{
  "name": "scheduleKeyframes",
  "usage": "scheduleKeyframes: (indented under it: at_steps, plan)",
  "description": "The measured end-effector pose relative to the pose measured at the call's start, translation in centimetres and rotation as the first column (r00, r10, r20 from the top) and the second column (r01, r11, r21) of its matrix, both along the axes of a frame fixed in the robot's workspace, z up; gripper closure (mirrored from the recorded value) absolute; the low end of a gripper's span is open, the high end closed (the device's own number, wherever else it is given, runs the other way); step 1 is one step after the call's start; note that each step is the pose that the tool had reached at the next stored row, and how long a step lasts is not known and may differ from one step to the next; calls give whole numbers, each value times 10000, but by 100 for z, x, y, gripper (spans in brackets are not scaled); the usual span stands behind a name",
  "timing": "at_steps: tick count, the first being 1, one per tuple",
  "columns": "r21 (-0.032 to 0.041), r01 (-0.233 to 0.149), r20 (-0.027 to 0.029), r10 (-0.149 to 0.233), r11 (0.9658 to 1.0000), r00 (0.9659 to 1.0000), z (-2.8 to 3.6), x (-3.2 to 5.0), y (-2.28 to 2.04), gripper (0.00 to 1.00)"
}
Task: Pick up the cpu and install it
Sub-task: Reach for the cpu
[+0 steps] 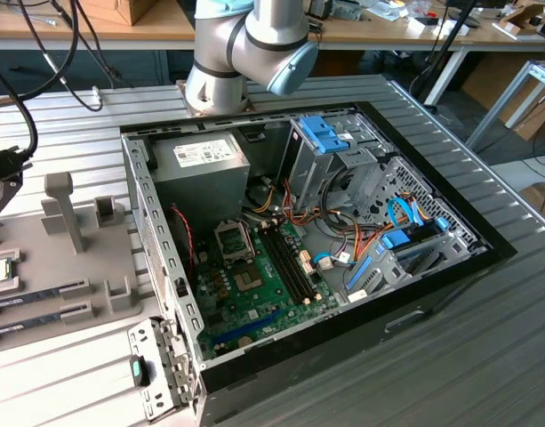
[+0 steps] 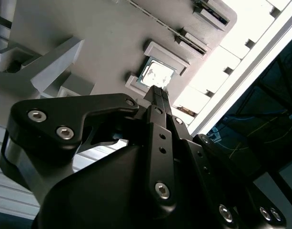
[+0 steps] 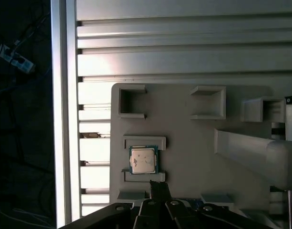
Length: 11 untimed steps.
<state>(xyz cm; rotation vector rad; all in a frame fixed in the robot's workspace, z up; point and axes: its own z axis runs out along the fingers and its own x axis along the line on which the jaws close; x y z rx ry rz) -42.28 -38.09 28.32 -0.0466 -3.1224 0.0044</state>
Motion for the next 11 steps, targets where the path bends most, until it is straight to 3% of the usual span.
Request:
scheduleKeyframes:
  at_steps: [11]
  plan:
    - [-1, 0, -2, 0, 10000, 10000, -51, -12, 1, 89]
